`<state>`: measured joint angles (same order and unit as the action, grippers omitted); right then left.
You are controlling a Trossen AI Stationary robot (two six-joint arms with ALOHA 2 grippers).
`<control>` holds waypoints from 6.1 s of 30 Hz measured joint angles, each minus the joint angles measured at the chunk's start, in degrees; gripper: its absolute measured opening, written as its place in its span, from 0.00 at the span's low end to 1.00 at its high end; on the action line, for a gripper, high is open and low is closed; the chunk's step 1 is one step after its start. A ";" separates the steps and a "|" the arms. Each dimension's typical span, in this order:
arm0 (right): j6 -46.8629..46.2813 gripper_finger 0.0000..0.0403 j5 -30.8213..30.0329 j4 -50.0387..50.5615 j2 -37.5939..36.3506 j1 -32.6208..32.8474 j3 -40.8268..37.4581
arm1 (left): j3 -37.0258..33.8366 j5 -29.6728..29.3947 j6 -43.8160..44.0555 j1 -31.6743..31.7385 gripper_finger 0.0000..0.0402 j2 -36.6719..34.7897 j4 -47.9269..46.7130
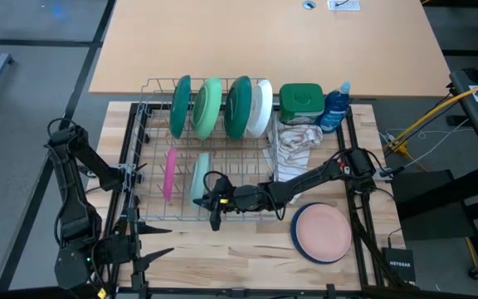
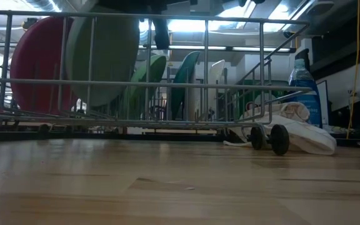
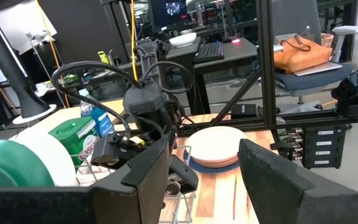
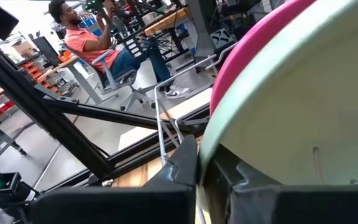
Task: Sort dishes
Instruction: Put the mint green plate in the dish rack, then put the light pink plate in the dish rack
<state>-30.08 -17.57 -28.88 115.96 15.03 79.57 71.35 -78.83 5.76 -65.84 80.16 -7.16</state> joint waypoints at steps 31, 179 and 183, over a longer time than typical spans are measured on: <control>1.93 0.05 4.12 1.97 0.00 -1.73 0.02 | 0.00 0.00 0.46 0.00 0.46 0.04 -2.67; -70.48 0.45 15.64 87.97 -11.51 27.32 -0.61 | -38.01 28.89 10.60 17.14 0.46 -34.18 6.69; -70.63 0.45 15.63 89.18 -10.70 27.32 -0.61 | -38.01 28.89 10.71 17.14 0.46 -34.18 6.64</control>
<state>-100.71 -1.94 60.29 105.26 42.35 78.96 33.34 -49.93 16.47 -48.71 45.98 -0.51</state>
